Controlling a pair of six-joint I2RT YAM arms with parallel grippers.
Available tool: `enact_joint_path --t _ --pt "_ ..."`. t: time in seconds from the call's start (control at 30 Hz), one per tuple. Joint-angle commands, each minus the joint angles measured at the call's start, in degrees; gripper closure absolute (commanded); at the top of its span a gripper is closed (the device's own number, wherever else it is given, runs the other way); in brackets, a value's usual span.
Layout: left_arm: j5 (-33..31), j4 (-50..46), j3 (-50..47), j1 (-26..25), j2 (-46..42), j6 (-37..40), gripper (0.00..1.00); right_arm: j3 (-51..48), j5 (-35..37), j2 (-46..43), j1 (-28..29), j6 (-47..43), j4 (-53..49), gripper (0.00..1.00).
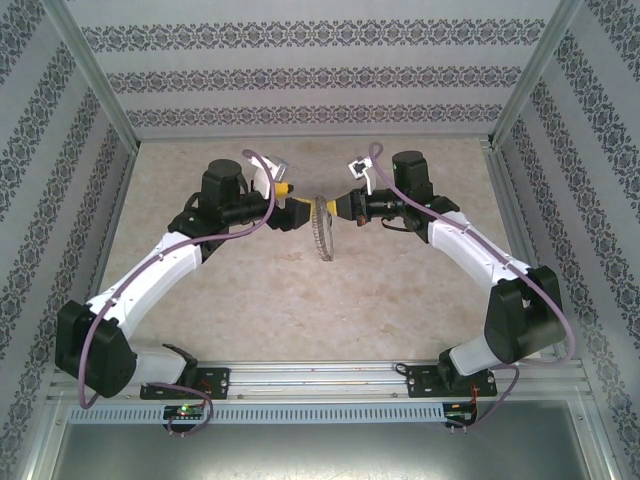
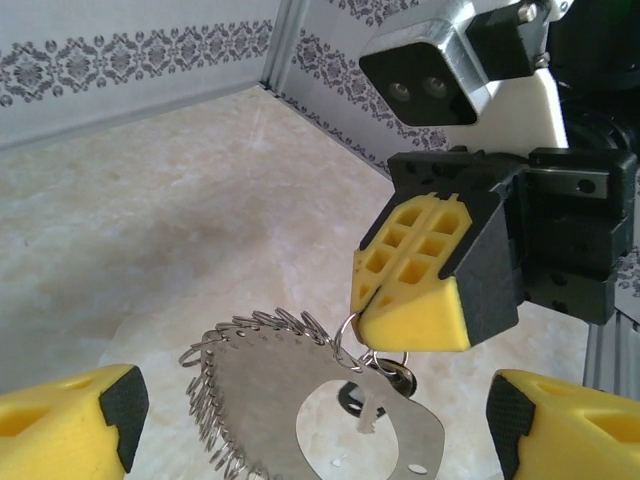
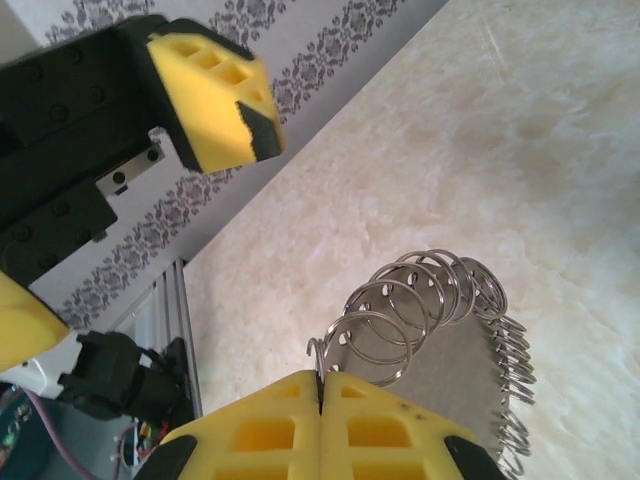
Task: Put the keys on the keyring
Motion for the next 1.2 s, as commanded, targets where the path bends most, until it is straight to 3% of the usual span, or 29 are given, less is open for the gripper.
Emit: enact_joint_path --t 0.0,0.23,0.67,0.93,1.17 --pt "3.4 -2.6 1.9 1.0 0.8 0.3 0.12 3.6 -1.5 -1.6 -0.5 -8.3 -8.3 1.00" --pt "6.0 0.3 1.7 2.8 3.6 -3.9 0.13 4.3 -2.1 -2.3 -0.4 -10.3 -10.0 1.00" --pt "19.5 2.3 7.1 6.0 12.0 -5.0 0.28 7.8 -4.1 2.6 -1.1 -10.7 -12.8 1.00" --pt "19.4 10.6 1.8 6.0 10.6 -9.0 0.29 9.1 -5.3 5.5 -1.4 -10.3 -12.3 1.00" --pt "24.2 10.2 2.8 6.0 13.7 -9.7 0.52 8.3 -6.1 5.3 -1.0 -8.5 -9.7 1.00"
